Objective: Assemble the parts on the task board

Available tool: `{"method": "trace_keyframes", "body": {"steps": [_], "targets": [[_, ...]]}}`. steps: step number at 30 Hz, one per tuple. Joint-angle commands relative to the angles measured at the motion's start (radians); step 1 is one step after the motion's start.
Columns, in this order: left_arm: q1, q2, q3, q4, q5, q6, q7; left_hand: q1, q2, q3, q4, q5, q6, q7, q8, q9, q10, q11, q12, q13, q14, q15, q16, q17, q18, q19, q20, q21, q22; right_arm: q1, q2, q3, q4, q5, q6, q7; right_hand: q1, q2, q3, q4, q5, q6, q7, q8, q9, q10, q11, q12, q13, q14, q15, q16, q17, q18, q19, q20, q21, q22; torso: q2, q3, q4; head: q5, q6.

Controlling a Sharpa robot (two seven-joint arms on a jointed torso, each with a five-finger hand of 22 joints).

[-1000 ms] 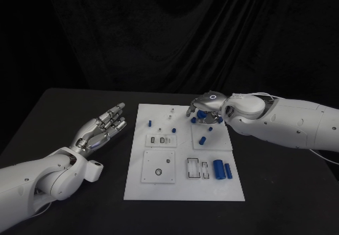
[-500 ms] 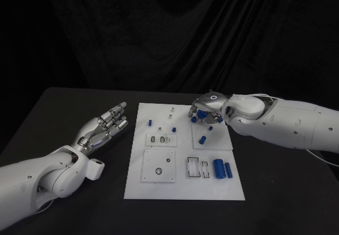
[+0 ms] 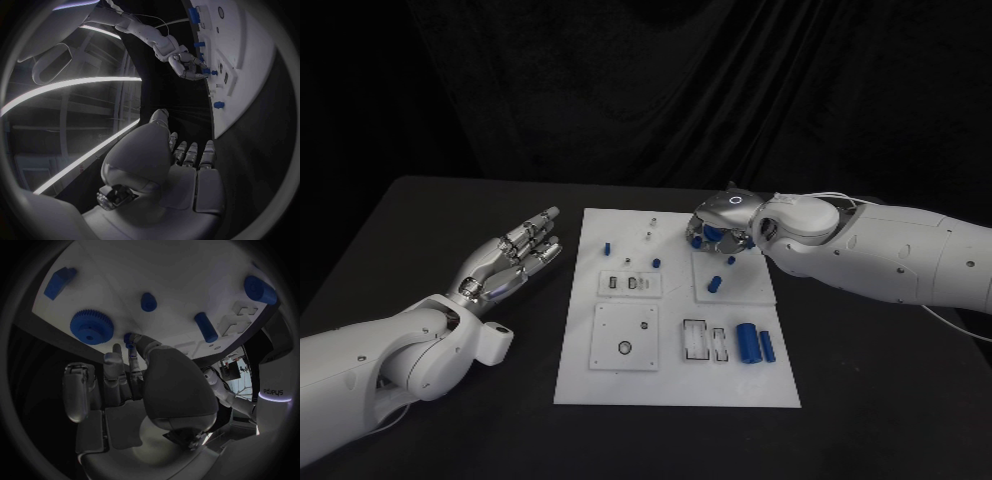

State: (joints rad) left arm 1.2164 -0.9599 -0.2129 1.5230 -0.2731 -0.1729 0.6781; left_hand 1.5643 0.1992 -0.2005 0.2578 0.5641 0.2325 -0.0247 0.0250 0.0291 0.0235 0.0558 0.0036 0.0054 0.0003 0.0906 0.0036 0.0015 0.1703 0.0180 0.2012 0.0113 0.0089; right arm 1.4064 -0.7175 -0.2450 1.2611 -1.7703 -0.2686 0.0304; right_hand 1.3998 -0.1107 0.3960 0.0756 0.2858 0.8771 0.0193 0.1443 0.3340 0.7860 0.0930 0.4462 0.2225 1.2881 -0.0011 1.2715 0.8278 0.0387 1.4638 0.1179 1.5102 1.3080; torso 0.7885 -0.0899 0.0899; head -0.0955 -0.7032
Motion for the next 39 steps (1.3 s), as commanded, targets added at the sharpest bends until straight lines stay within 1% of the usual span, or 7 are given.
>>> {"method": "trace_keyframes", "body": {"steps": [1,7,18,24,26,33,39], "targets": [[0.000,0.004,0.001,-0.001,-0.004,0.021,0.151,0.011,-0.002,0.008,0.001,0.004,-0.001,0.010,0.005,0.001,0.001,0.008,0.003,0.002,0.000,0.008,-0.004,-0.001,0.009,0.000,0.008,0.004,0.002,-0.004,0.004,0.001,-0.006,-0.008,-0.031,0.008,-0.006,0.008,0.007,-0.004,-0.002,0.008,0.003,0.004,0.004,0.017,-0.002,-0.006,-0.003,0.011,0.000,0.006,0.009,-0.011,0.012,-0.004,0.004,0.186,0.001,-0.0005,-0.0010,0.001,-0.002],[0.000,0.005,0.001,-0.003,-0.004,0.027,0.147,0.012,-0.001,0.011,-0.002,0.004,0.000,0.010,0.005,0.001,0.007,0.020,0.005,0.003,0.000,0.014,-0.004,-0.001,0.008,0.001,0.013,0.005,0.002,-0.008,0.011,0.001,-0.020,-0.008,-0.029,0.011,-0.008,0.011,0.020,-0.007,-0.003,0.019,0.013,0.006,0.017,0.056,-0.015,-0.033,-0.016,0.024,-0.010,0.015,0.027,-0.011,0.013,-0.013,0.003,0.188,0.000,-0.0008,0.0003,0.000,-0.004],[0.000,0.007,0.001,-0.004,-0.004,0.033,0.146,0.014,0.002,0.018,-0.007,0.004,0.007,0.013,0.007,0.002,0.015,0.031,0.007,0.005,0.000,0.019,-0.004,-0.001,0.009,0.003,0.019,0.007,0.003,-0.014,0.016,0.001,-0.032,-0.008,-0.032,0.018,-0.006,0.015,0.049,-0.024,-0.005,0.087,0.052,0.031,0.061,0.215,-0.052,-0.145,-0.068,0.042,-0.038,0.012,0.037,-0.012,0.018,-0.041,0.002,0.194,0.001,-0.0017,0.0001,0.003,-0.006],[0.000,0.005,0.001,-0.007,-0.004,0.034,0.144,0.016,0.004,0.021,-0.010,0.004,0.008,0.014,0.007,0.003,0.017,0.033,0.007,0.006,0.000,0.020,-0.004,-0.001,0.009,0.004,0.020,0.007,0.003,-0.014,0.010,0.001,-0.026,-0.008,-0.063,0.023,-0.006,0.019,0.042,-0.030,-0.005,0.123,0.055,0.047,0.082,0.278,-0.062,-0.174,-0.077,0.051,-0.046,0.010,0.041,-0.015,0.027,-0.050,0.006,0.201,0.001,-0.0019,-0.0008,0.009,-0.003],[0.000,0.004,0.001,-0.009,-0.004,0.033,0.143,0.017,0.005,0.023,-0.011,0.004,0.008,0.015,0.007,0.003,0.018,0.034,0.007,0.006,0.000,0.020,-0.004,-0.001,0.009,0.004,0.021,0.008,0.004,-0.013,0.007,0.002,-0.022,-0.008,-0.074,0.020,-0.009,0.018,0.038,-0.030,-0.005,0.129,0.055,0.049,0.087,0.292,-0.062,-0.184,-0.079,0.057,-0.048,0.012,0.049,-0.016,0.031,-0.052,0.008,0.204,0.001,-0.0018,-0.0012,0.015,0.001],[0.000,0.003,0.001,-0.013,-0.004,0.032,0.139,0.019,0.006,0.026,-0.014,0.004,0.009,0.015,0.007,0.003,0.019,0.035,0.007,0.006,0.000,0.021,-0.004,-0.001,0.009,0.005,0.022,0.008,0.004,0.020,0.002,0.006,0.010,0.027,-0.098,0.007,-0.018,0.016,0.030,-0.024,-0.006,0.141,0.056,0.053,0.095,0.312,-0.061,-0.202,-0.084,0.067,-0.049,0.016,0.061,-0.017,0.033,-0.054,0.009,0.206,0.002,-0.0009,-0.0016,0.022,0.007],[0.000,0.009,0.001,-0.019,-0.004,0.033,0.139,0.019,0.006,0.026,-0.015,0.004,0.009,0.015,0.007,0.003,0.019,0.035,0.007,0.006,0.000,0.021,-0.004,-0.001,0.009,0.005,0.022,0.008,0.004,0.045,0.030,0.012,0.013,0.083,-0.114,0.001,-0.023,0.016,0.026,-0.021,-0.005,0.142,0.059,0.051,0.098,0.323,-0.056,-0.212,-0.086,0.077,-0.048,0.024,0.078,-0.019,0.042,-0.053,0.015,0.213,0.001,-0.0015,-0.0034,0.027,0.004]]}}
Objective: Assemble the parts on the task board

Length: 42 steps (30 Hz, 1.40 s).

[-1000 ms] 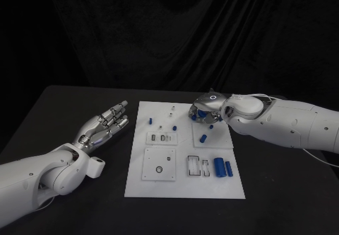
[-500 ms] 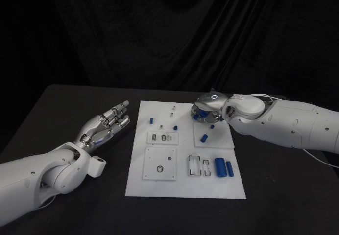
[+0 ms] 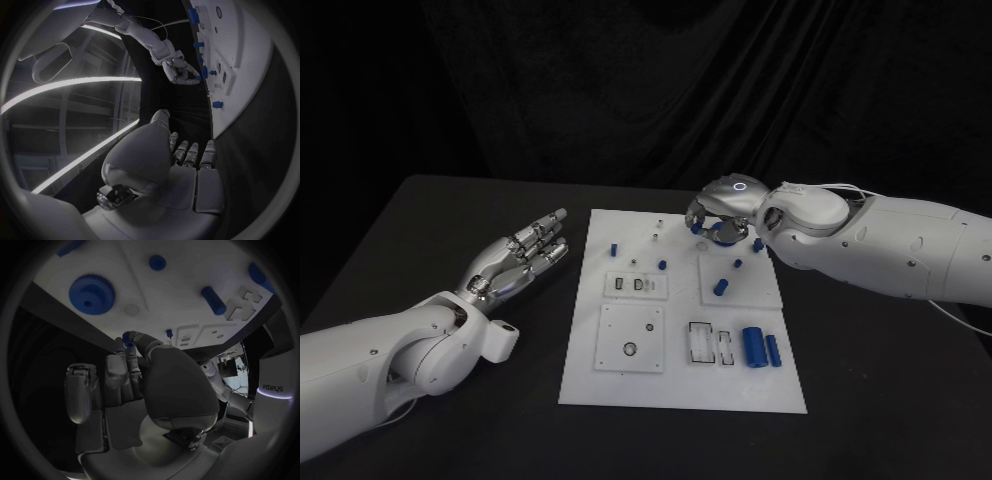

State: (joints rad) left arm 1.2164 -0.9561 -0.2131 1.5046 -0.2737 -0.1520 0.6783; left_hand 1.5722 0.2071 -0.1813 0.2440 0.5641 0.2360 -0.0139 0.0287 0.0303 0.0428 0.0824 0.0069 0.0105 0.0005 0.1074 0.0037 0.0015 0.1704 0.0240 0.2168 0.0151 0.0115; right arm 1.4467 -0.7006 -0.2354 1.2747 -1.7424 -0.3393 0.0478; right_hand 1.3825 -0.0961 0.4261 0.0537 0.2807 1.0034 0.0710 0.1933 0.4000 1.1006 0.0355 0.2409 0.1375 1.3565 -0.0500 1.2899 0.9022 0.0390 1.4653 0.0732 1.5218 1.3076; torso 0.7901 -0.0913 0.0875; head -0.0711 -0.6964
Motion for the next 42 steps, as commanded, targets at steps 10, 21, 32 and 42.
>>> {"method": "trace_keyframes", "body": {"steps": [10,21,32,42], "targets": [[0.000,0.011,0.001,0.000,-0.003,0.013,0.139,0.013,-0.001,0.009,-0.003,0.004,0.006,0.005,0.003,0.002,0.000,0.009,0.004,0.001,0.000,0.005,-0.004,-0.001,0.009,-0.002,0.007,0.004,0.001,0.011,0.113,0.011,-0.099,0.132,-0.075,-0.030,-0.007,-0.004,-0.008,0.000,0.000,0.013,0.017,-0.006,0.036,0.026,0.017,-0.031,-0.007,0.023,0.012,0.014,0.022,-0.022,0.049,-0.001,0.008,0.219,0.001,-0.0035,0.0039,-0.003,-0.005],[0.000,0.017,0.001,0.000,-0.003,0.015,0.139,0.015,-0.001,0.011,-0.006,0.004,0.006,0.006,0.003,0.001,0.000,0.010,0.004,0.001,0.000,0.005,-0.004,-0.001,0.009,-0.002,0.007,0.003,0.001,-0.006,0.181,0.012,-0.182,0.141,-0.052,-0.029,-0.002,-0.004,-0.007,-0.003,0.001,0.001,0.022,-0.019,0.035,0.021,0.023,-0.054,-0.012,0.021,0.019,0.011,0.019,-0.020,0.045,0.006,0.004,0.217,0.006,-0.0052,0.0122,-0.012,0.000],[0.000,0.017,0.001,0.000,-0.003,0.016,0.138,0.016,-0.001,0.012,-0.007,0.004,0.005,0.006,0.003,0.001,0.000,0.010,0.004,0.001,0.000,0.005,-0.004,-0.001,0.009,-0.002,0.007,0.004,0.001,-0.010,0.196,0.012,-0.205,0.141,-0.014,-0.040,-0.001,-0.004,-0.006,-0.004,0.001,-0.009,0.025,-0.030,0.033,0.015,0.028,-0.072,-0.015,0.018,0.023,0.008,0.016,-0.020,0.042,0.010,0.002,0.215,0.008,-0.0056,0.0116,-0.016,0.001],[0.000,0.018,0.001,-0.001,-0.003,0.018,0.136,0.016,-0.001,0.012,-0.007,0.004,0.005,0.006,0.003,0.001,0.000,0.010,0.004,0.001,0.000,0.005,-0.004,-0.001,0.009,-0.002,0.007,0.004,0.001,-0.011,0.203,0.012,-0.209,0.141,0.020,-0.044,-0.001,-0.004,-0.006,-0.004,0.001,-0.014,0.026,-0.035,0.032,0.012,0.029,-0.079,-0.016,0.017,0.024,0.008,0.015,-0.019,0.042,0.011,0.002,0.215,0.007,-0.0057,0.0098,-0.017,0.000]]}}
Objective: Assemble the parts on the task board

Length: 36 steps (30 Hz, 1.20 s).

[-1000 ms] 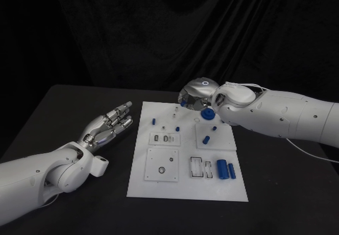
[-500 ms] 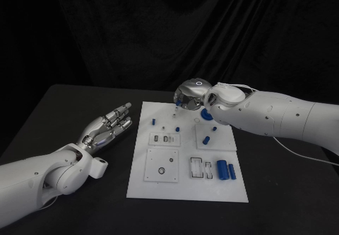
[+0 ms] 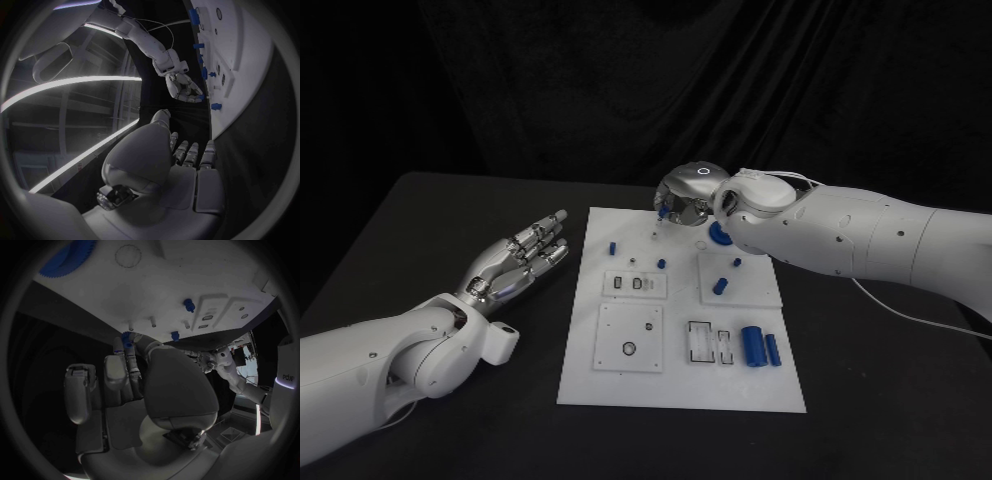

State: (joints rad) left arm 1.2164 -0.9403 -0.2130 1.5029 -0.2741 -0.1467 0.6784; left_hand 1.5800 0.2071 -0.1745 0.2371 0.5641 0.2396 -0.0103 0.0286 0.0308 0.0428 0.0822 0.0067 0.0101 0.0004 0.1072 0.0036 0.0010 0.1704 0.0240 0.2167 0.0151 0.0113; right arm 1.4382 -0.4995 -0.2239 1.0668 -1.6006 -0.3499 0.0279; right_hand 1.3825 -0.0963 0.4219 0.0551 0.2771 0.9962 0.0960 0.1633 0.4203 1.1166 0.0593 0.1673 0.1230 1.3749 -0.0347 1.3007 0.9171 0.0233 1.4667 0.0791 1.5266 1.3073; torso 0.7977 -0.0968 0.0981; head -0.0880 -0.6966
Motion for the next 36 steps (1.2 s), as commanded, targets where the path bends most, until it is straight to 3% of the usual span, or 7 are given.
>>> {"method": "trace_keyframes", "body": {"steps": [1,36], "targets": [[0.000,0.003,0.001,0.001,-0.003,0.013,0.136,0.008,-0.001,0.005,0.000,0.004,0.002,0.002,0.003,0.001,0.000,0.010,0.004,0.001,0.000,0.005,-0.004,-0.001,0.009,-0.002,0.008,0.004,0.001,-0.003,0.003,0.001,-0.003,0.000,0.036,-0.024,-0.001,-0.004,-0.002,-0.006,0.004,-0.008,0.001,-0.006,0.011,-0.005,0.006,-0.007,-0.001,-0.002,0.009,-0.003,0.000,-0.004,0.041,0.006,-0.003,0.216,-0.001,-0.0002,-0.0010,0.000,0.000],[0.000,0.016,0.001,-0.012,-0.003,0.027,0.129,0.008,0.000,0.009,-0.003,0.004,0.000,0.004,0.003,0.000,-0.001,0.012,0.004,0.001,0.000,0.007,-0.004,-0.001,0.009,-0.002,0.008,0.004,0.001,-0.020,0.039,0.001,-0.042,0.000,0.065,-0.019,-0.012,-0.001,-0.005,0.005,0.004,-0.034,0.001,-0.035,0.004,-0.014,0.013,-0.043,-0.001,-0.014,0.014,-0.013,-0.018,0.000,0.029,0.012,-0.012,0.208,-0.001,-0.0015,0.0017,-0.004,-0.007]]}}
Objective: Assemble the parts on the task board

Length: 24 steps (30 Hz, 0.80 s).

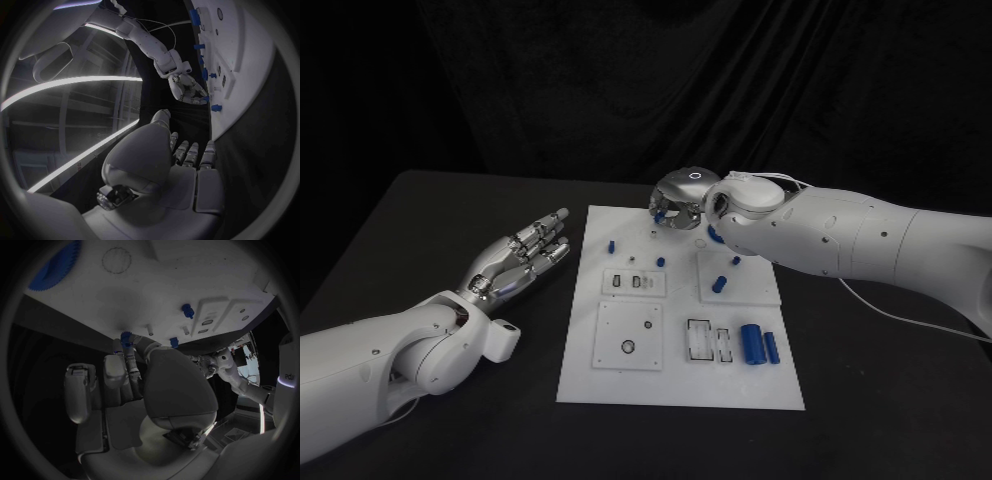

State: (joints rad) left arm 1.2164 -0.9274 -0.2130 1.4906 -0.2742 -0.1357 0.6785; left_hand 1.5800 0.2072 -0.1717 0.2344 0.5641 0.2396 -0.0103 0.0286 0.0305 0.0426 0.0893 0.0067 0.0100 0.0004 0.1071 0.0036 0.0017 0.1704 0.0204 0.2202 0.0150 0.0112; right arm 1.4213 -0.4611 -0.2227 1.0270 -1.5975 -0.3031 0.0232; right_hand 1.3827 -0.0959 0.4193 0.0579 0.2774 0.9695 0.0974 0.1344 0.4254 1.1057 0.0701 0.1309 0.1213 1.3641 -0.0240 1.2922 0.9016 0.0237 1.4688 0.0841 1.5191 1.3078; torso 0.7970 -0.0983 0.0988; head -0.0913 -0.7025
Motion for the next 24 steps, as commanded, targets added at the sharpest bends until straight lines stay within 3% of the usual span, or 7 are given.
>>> {"method": "trace_keyframes", "body": {"steps": [1,10,12,15,16,21,24], "targets": [[0.000,0.003,0.001,0.000,-0.003,0.017,0.129,0.008,0.000,0.006,0.000,0.004,0.000,0.004,0.003,0.001,-0.001,0.004,0.004,0.001,0.000,0.007,-0.004,-0.002,0.009,0.002,0.005,0.004,0.001,-0.004,0.001,0.000,-0.002,-0.004,0.020,-0.014,-0.012,-0.001,-0.003,0.003,0.003,-0.007,0.000,-0.006,-0.002,-0.003,0.002,-0.007,0.000,-0.003,0.003,-0.005,-0.002,-0.001,0.027,0.007,-0.005,0.208,0.000,-0.0001,0.0011,-0.001,-0.001],[0.000,0.005,0.001,-0.006,-0.003,0.018,0.128,0.008,0.002,0.008,-0.001,0.004,0.000,0.008,0.003,0.001,-0.001,0.005,0.003,0.001,0.000,0.008,-0.004,-0.002,0.009,0.002,0.006,0.004,0.001,-0.006,-0.001,0.000,0.003,-0.004,0.041,-0.029,-0.021,-0.015,-0.008,0.010,0.004,-0.081,-0.025,-0.060,-0.024,-0.052,0.020,-0.061,0.003,-0.037,0.016,-0.039,-0.059,0.009,-0.006,0.017,-0.033,0.186,0.000,0.0000,-0.0002,0.000,-0.002],[-0.001,0.004,0.001,-0.006,-0.003,0.018,0.128,0.008,0.002,0.008,-0.001,0.004,0.000,0.008,0.003,0.001,-0.001,0.005,0.003,0.001,0.000,0.008,-0.004,-0.002,0.009,0.002,0.006,0.004,0.001,-0.006,-0.003,0.000,0.004,-0.004,0.039,-0.034,-0.025,-0.026,-0.019,0.011,0.002,-0.201,-0.053,-0.072,-0.060,-0.153,0.033,-0.069,0.001,-0.069,0.026,-0.069,-0.108,0.018,-0.040,0.027,-0.062,0.163,0.000,-0.0002,-0.0005,0.002,-0.001],[-0.001,0.003,0.001,-0.006,-0.003,0.018,0.128,0.008,0.002,0.009,-0.001,0.004,-0.001,0.010,0.003,0.001,-0.001,0.005,0.003,0.001,0.000,0.008,-0.004,-0.002,0.009,0.001,0.006,0.004,0.001,-0.006,-0.009,0.000,0.004,-0.004,0.015,-0.037,-0.019,-0.022,-0.041,0.005,0.002,-0.270,-0.068,-0.073,-0.090,-0.231,0.040,-0.069,0.014,-0.097,0.034,-0.090,-0.142,0.026,-0.068,0.035,-0.089,0.145,0.000,0.0002,-0.0016,0.004,0.001],[-0.001,0.003,0.001,-0.006,-0.003,0.018,0.127,0.008,0.002,0.009,-0.001,0.004,-0.001,0.010,0.003,0.001,-0.001,0.005,0.003,0.001,0.000,0.008,-0.004,-0.002,0.009,0.001,0.006,0.004,0.001,-0.006,-0.012,0.000,0.005,-0.004,0.004,-0.037,-0.013,-0.020,-0.068,-0.002,0.001,-0.420,-0.092,-0.077,-0.154,-0.325,0.049,-0.068,0.024,-0.134,0.042,-0.116,-0.185,0.036,-0.104,0.044,-0.124,0.121,0.000,0.0003,-0.0021,0.005,0.002],[-0.001,-0.003,0.001,-0.004,-0.003,0.017,0.127,0.008,0.002,0.009,-0.001,0.004,-0.001,0.010,0.003,0.001,-0.001,0.005,0.003,0.001,0.000,0.008,-0.004,-0.002,0.009,0.001,0.006,0.004,0.001,0.002,-0.039,0.005,0.023,-0.004,-0.058,-0.036,-0.002,-0.008,-0.096,-0.009,0.003,-0.506,-0.105,-0.082,-0.206,-0.386,0.049,-0.068,0.054,-0.190,0.046,-0.161,-0.264,0.050,-0.156,0.049,-0.175,0.089,0.000,0.0013,-0.0027,0.008,0.004],[-0.001,-0.005,0.001,-0.004,-0.003,0.017,0.127,0.008,0.002,0.009,-0.001,0.004,-0.001,0.010,0.003,0.001,-0.001,0.005,0.003,0.001,0.000,0.008,-0.004,-0.002,0.009,0.001,0.006,0.004,0.001,0.013,-0.065,0.006,0.047,-0.004,-0.080,-0.035,0.004,-0.001,-0.105,-0.011,0.004,-0.478,-0.089,-0.076,-0.203,-0.380,0.042,-0.062,0.078,-0.210,0.042,-0.182,-0.295,0.055,-0.172,0.047,-0.195,0.078,0.000,0.0013,-0.0022,0.007,0.004]]}}
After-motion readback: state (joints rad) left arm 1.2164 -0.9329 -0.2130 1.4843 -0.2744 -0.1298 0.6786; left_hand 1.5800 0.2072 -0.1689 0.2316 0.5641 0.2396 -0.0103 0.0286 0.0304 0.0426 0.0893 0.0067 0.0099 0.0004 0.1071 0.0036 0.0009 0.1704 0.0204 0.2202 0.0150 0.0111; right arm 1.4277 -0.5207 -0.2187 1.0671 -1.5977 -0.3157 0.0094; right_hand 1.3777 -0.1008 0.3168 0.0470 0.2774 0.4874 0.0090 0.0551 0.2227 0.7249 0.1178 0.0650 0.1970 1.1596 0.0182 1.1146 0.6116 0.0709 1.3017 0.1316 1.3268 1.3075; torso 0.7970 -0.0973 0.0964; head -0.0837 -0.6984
